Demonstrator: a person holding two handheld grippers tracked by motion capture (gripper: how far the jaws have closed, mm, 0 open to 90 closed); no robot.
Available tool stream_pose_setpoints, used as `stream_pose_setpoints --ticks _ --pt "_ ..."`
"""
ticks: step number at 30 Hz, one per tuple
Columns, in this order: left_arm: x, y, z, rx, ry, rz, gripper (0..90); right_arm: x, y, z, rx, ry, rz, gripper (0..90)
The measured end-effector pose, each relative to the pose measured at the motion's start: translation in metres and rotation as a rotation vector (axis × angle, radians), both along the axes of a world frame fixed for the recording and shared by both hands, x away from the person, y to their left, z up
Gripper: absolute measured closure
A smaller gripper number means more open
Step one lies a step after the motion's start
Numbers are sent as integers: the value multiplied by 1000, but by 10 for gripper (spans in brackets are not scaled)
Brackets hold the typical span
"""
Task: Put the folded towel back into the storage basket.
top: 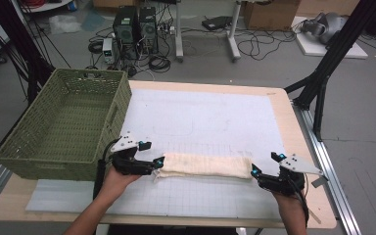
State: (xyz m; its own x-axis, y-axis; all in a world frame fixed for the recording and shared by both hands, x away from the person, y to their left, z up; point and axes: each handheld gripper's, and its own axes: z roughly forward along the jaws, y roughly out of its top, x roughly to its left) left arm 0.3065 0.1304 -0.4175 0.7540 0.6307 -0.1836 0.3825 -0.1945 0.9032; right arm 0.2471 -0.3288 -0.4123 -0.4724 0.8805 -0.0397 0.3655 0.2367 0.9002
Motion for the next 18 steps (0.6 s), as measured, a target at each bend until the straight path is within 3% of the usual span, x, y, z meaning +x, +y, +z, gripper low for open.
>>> stream_pose_setpoints --ticks 9,12,15,18 --pt "10 -11 -8 33 40 10 217 1 0 -1 -6 5 2 168" --pt "12 -13 -12 75 67 22 243 2 1 -1 -13 2 7 168" --pt "13 -15 -15 114 63 29 287 2 1 -2 -16 6 5 168" --pt "15 -17 -18 132 88 34 304 3 1 -2 -19 7 6 168"
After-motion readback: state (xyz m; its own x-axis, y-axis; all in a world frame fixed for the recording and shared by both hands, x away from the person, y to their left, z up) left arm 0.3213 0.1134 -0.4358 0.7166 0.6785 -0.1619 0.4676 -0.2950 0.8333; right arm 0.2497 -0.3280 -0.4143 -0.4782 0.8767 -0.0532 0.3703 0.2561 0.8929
